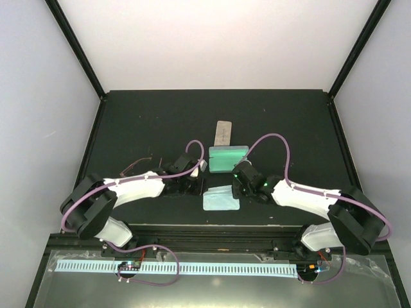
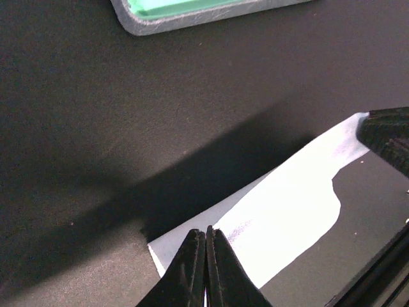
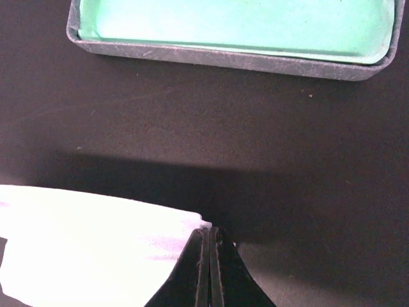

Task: Organize the sunglasses
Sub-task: Fold the glasses cleaning cloth at the center of the board, then pick up the glasses cleaning cloth from the center of the board.

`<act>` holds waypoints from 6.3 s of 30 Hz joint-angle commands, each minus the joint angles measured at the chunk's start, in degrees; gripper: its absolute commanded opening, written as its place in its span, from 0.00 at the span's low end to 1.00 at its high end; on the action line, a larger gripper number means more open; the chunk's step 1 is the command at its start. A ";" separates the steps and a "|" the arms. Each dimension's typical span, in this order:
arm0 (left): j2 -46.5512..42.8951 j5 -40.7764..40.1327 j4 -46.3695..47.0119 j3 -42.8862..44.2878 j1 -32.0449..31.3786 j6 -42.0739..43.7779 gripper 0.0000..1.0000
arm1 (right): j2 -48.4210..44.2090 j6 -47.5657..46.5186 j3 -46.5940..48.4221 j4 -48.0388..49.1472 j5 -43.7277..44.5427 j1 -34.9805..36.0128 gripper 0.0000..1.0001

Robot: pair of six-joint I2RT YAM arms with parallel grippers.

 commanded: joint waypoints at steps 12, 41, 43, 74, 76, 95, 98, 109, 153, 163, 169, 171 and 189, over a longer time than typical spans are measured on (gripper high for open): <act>-0.33 1.14 1.13 -0.75 -0.48 0.94 0.01 | -1.72 -0.22 -1.37 -1.42 -4.11 -0.32 0.01; 3.51 1.70 2.59 -1.24 -1.38 -0.73 0.02 | 0.47 0.68 -3.86 -0.40 -7.47 -0.30 0.03; 3.49 2.22 2.78 -1.46 -1.38 -0.87 0.04 | -0.24 0.41 -4.60 0.03 -8.82 -0.23 0.07; 0.72 3.90 5.41 1.03 -1.38 -1.63 0.14 | 5.24 -1.31 3.25 1.96 -9.61 0.34 0.10; 1.36 3.61 5.23 1.27 -1.38 -1.76 0.13 | 6.84 -1.35 3.45 2.59 -10.50 0.94 0.09; 1.72 6.67 6.96 -0.06 -1.38 -1.74 0.14 | -0.56 -1.51 -0.54 -0.01 -17.92 3.74 0.11; 2.37 8.82 8.65 -0.68 -1.68 -2.18 0.13 | -0.05 -0.13 0.46 -0.20 -14.53 3.74 0.11; 5.47 9.00 12.80 -6.87 -4.03 -5.04 0.08 | 3.24 4.59 -3.38 2.54 -12.60 3.77 0.11; -3.97 -9.21 -2.24 -4.06 -6.04 -6.30 0.16 | 1.15 11.66 4.49 -17.55 16.74 5.13 0.18; -5.12 -12.24 -6.30 -4.66 -8.65 -10.87 0.33 | 1.93 8.86 2.15 -11.22 6.27 7.98 0.32; -0.20 -11.45 -4.67 -3.95 -10.39 -12.78 0.31 | 6.09 9.15 1.41 -8.92 3.30 8.52 0.32; 0.77 -11.85 -5.08 -3.51 -10.68 -13.25 0.28 | 6.86 9.44 1.03 -8.24 2.65 8.86 0.30; 3.19 -12.70 -6.34 -2.46 -11.31 -13.92 0.08 | 7.55 11.77 0.13 -7.62 2.39 9.53 0.01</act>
